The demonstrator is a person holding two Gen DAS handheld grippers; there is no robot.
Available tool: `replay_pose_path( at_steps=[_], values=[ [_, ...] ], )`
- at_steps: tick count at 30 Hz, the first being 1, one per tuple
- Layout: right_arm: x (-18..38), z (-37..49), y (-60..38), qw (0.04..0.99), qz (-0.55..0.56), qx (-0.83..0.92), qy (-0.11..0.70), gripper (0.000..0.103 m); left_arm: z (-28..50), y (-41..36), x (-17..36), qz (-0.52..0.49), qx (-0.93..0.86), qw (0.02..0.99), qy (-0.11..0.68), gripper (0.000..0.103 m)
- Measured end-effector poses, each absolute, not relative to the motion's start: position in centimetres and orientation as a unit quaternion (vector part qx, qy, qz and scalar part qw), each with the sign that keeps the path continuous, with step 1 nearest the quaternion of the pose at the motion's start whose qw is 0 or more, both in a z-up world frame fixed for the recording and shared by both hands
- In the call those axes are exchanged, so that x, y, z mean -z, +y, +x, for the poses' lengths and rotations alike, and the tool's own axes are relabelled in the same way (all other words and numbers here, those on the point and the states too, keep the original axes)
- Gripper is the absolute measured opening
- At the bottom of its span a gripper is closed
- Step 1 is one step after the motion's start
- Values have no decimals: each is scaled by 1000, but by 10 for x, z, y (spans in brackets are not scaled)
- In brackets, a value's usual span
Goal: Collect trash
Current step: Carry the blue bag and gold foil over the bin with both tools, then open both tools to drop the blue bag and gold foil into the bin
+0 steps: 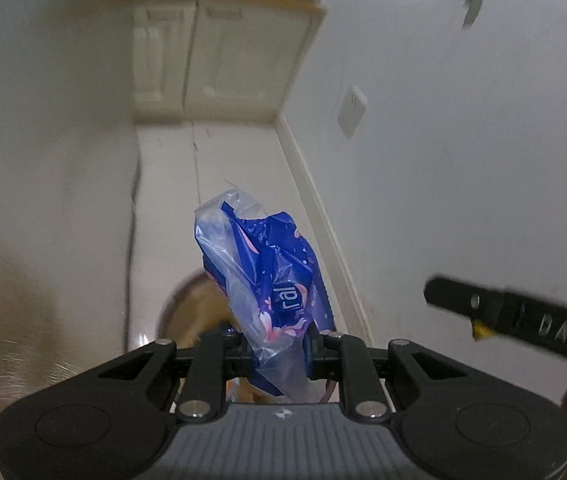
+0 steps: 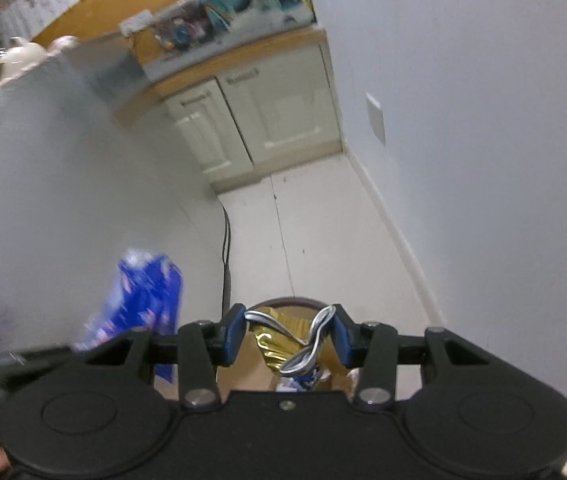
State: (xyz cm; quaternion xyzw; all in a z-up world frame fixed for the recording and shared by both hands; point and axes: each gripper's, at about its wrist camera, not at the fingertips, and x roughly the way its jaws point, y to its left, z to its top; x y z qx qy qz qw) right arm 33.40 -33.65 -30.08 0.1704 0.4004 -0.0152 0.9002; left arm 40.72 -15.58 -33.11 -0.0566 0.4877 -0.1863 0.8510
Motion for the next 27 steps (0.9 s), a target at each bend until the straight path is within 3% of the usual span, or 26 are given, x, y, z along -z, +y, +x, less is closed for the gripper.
replay_pose_path(
  at_steps=[4,5,8,9,21,24,26,27],
  values=[
    [344,359,-335,884,203,29,420,46,423,-158,385,-65,207,819,532,27],
    [354,364,-335,881,205,33,425,46,426,-158,397,-66,209,813,539,35],
    [378,378,-333,876,208,35,434,46,433,-156,424,-69,205,800,560,75],
    [386,381,-332,874,211,35,437,46,434,-155,429,-63,199,800,562,79],
    [461,404,-321,839,203,1,504,46,447,-135,445,20,117,803,584,103],
    [468,407,-321,836,209,-5,508,47,446,-133,449,30,104,801,589,103],
    [471,407,-321,832,215,-9,512,61,443,-131,451,31,95,800,592,103],
    [473,408,-321,831,214,-4,513,78,443,-130,452,30,91,800,592,103]
  ],
)
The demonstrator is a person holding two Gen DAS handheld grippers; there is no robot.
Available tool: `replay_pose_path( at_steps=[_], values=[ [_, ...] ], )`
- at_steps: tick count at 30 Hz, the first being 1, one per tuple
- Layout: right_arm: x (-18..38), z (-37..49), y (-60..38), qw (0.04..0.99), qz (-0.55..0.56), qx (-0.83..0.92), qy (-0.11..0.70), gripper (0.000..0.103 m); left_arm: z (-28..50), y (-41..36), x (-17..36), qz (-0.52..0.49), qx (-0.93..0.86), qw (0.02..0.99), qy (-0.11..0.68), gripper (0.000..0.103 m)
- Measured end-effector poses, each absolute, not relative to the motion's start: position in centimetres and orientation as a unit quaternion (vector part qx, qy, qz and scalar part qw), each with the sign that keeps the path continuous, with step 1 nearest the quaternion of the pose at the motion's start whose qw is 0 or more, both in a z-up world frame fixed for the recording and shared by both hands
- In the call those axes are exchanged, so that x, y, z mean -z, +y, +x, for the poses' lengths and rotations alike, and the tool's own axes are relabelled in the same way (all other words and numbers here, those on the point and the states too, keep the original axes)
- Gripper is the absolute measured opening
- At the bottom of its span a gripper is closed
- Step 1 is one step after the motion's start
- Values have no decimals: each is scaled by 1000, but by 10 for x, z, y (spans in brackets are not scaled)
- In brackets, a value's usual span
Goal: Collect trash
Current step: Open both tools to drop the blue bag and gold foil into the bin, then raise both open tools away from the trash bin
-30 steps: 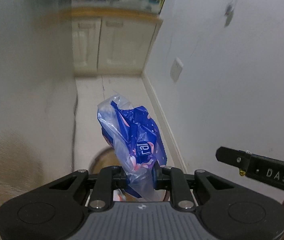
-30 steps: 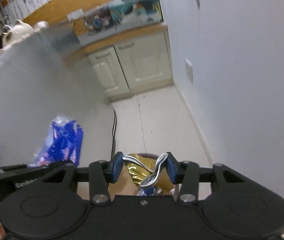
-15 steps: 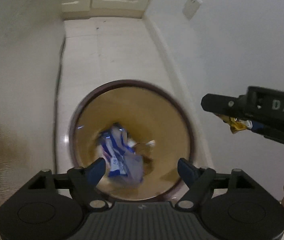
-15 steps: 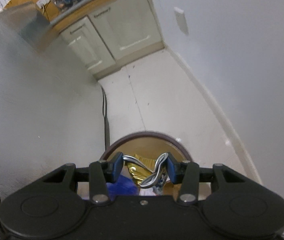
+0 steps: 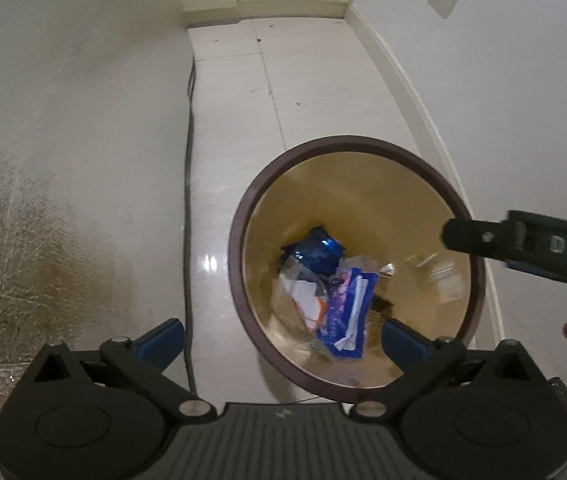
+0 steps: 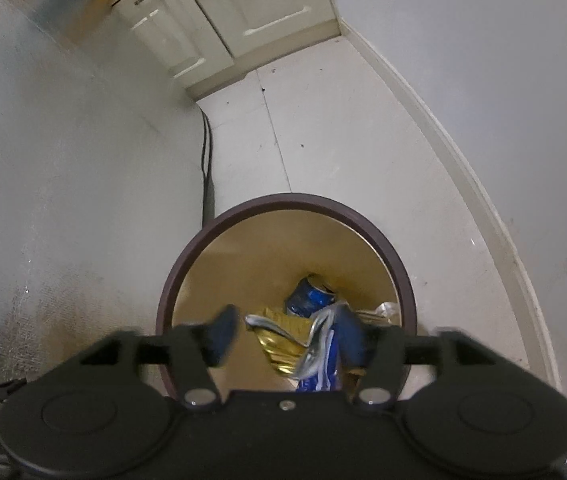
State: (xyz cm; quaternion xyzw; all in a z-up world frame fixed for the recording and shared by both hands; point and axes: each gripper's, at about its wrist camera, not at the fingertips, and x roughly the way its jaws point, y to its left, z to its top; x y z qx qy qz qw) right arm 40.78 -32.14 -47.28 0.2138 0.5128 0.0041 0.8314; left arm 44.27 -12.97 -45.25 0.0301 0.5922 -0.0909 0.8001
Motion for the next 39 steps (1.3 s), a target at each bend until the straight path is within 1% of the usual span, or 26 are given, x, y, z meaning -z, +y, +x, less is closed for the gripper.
replay_pose_path(
  at_steps=[1,8,12,17,19,31,39],
  values=[
    [473,410,-321,833,208,3,513,86,442,-128,453,30,87,800,592,103],
    [477,410,-329,826,191,6,531,87,441,-127,456,32,75,800,594,103],
    [477,408,-328,824,157,-1,544,96,442,-130,462,35,72,799,597,103],
    [476,404,-330,825,122,-2,552,100,444,-127,466,34,62,799,597,103],
    [476,403,-330,824,113,-3,556,103,444,-126,464,33,59,800,596,103],
    [469,394,-326,824,72,-17,562,103,433,-120,452,39,53,806,588,103],
    [449,378,-331,829,71,5,554,103,415,-114,425,27,51,817,574,103]
  ],
)
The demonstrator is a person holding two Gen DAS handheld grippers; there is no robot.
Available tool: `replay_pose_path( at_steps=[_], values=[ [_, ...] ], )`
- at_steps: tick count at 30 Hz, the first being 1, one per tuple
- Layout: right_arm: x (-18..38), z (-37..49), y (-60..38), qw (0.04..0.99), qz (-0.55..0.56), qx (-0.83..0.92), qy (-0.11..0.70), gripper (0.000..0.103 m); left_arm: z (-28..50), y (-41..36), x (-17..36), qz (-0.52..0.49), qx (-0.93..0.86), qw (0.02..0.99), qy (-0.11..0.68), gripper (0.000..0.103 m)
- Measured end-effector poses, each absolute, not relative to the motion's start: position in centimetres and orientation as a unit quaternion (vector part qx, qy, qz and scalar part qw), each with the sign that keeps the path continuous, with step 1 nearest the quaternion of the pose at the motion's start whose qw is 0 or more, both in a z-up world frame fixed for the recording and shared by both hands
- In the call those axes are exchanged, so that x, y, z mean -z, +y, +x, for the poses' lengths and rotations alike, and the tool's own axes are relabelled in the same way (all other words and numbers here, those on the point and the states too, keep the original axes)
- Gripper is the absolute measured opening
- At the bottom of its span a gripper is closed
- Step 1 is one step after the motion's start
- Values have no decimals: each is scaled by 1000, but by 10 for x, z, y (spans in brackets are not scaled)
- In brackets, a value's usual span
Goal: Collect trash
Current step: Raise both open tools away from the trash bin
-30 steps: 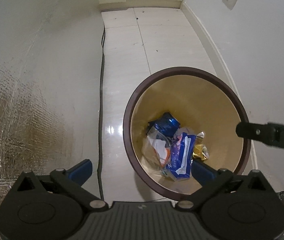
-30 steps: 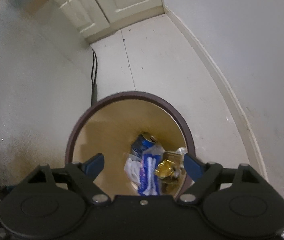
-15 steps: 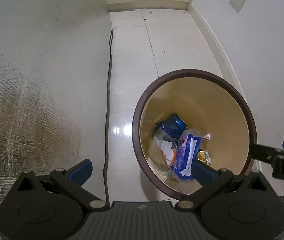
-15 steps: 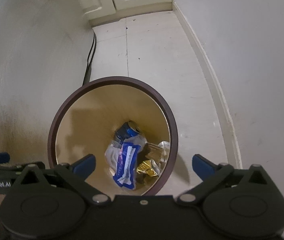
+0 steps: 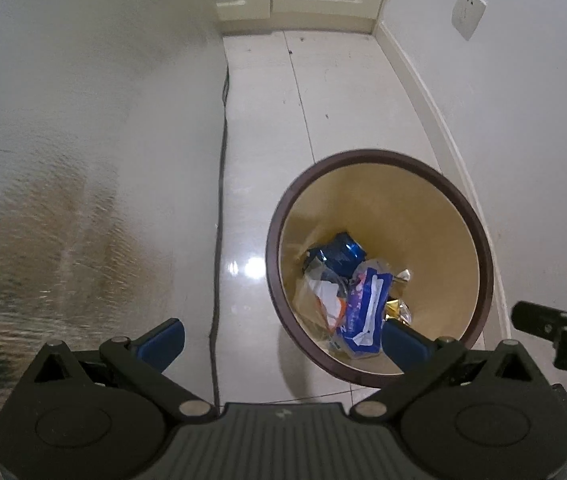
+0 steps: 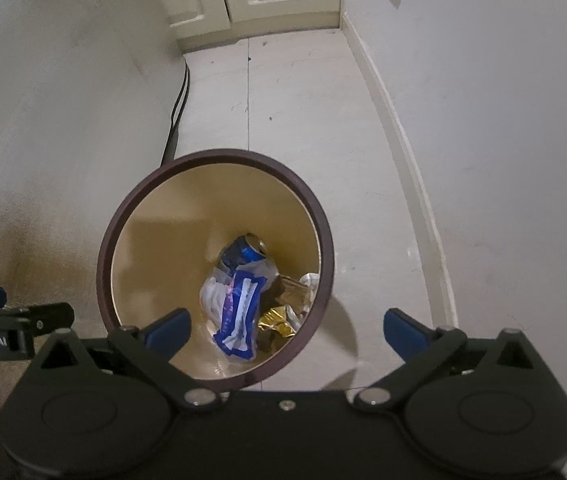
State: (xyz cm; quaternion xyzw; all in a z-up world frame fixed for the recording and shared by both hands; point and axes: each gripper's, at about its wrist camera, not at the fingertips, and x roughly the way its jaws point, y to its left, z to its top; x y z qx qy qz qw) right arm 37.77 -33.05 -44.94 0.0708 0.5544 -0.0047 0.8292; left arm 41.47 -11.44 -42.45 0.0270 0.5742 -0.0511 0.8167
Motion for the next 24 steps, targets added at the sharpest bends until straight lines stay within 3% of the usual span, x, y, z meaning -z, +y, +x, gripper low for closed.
replay_pose_path(
  at_steps=[9,24],
  values=[
    [412,345,-337,834,71,21,547,103,378,-112,378,37,52,832,551,103],
    [307,271,-344,882,79,38,463,103,306,-119,280,30,81,878,471,103]
  ],
)
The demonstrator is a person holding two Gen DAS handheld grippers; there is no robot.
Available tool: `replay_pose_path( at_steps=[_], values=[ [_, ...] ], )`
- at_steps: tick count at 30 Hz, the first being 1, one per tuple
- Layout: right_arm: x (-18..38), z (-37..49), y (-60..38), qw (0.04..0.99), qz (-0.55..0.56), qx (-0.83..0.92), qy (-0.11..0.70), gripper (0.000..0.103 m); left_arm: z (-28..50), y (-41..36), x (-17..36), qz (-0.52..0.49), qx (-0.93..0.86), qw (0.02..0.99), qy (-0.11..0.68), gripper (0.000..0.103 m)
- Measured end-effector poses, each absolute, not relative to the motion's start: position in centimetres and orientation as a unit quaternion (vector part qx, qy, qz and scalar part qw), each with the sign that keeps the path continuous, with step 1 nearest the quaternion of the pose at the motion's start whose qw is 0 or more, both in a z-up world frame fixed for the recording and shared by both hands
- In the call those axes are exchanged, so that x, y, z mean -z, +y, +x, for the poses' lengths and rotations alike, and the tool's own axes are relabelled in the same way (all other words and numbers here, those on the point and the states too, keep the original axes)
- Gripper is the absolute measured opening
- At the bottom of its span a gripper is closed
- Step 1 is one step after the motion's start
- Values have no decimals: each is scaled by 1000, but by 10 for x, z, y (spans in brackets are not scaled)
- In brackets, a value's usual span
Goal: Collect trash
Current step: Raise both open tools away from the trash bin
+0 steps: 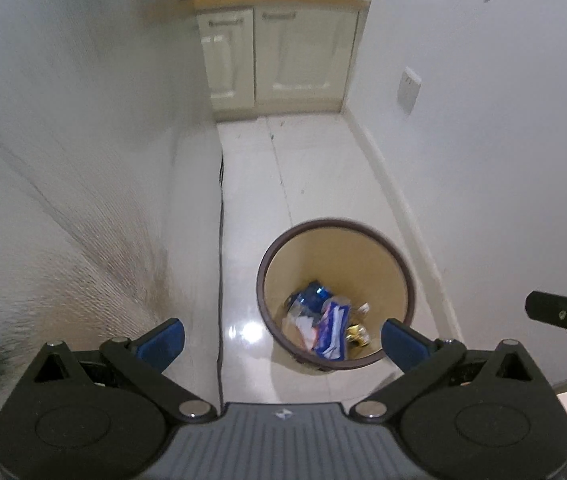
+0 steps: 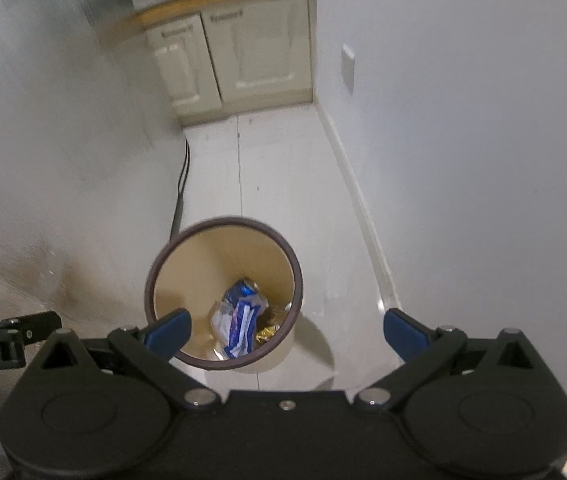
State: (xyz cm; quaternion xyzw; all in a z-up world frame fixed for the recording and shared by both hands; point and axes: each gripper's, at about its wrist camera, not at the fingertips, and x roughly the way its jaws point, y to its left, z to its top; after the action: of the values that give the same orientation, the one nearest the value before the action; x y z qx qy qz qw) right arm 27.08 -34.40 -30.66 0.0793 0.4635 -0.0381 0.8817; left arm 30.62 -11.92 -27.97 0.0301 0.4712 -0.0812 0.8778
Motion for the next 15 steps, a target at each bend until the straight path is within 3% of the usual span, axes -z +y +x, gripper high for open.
replay_pose_path(
  at_steps=[15],
  values=[
    [186,189,-355,936,87,53,336,103,237,-128,160,23,128,930,344,103]
  ],
)
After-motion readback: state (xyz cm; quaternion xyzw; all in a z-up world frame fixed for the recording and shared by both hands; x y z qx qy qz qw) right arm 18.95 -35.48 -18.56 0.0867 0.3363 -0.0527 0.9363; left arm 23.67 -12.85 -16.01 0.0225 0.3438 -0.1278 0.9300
